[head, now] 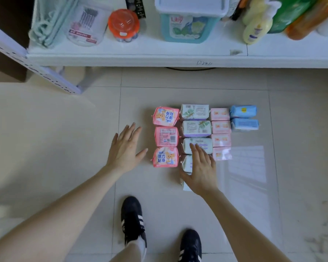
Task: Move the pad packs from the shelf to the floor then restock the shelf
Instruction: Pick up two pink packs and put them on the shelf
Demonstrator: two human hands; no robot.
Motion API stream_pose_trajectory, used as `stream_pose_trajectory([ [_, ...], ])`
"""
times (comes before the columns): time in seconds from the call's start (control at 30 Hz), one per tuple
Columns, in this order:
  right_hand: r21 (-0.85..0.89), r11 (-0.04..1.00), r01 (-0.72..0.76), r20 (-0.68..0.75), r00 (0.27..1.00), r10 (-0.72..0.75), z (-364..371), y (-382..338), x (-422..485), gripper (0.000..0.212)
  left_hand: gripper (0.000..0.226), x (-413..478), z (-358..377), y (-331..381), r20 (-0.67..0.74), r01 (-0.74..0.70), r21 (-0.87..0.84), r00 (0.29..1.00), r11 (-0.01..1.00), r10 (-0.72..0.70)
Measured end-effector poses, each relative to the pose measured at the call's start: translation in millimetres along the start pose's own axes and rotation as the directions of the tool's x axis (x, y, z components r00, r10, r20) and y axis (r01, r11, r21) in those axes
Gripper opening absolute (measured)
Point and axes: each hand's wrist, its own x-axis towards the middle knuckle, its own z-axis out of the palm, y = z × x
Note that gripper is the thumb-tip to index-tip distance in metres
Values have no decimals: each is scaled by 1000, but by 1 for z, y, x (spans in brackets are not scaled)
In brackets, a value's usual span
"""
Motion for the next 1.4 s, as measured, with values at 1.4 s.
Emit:
stream_pose_trajectory([
  [1.4,10,1000,0,-81,997,1,144,4,173,129,99,255,109,-34,126,-306,-179,936,935,330],
])
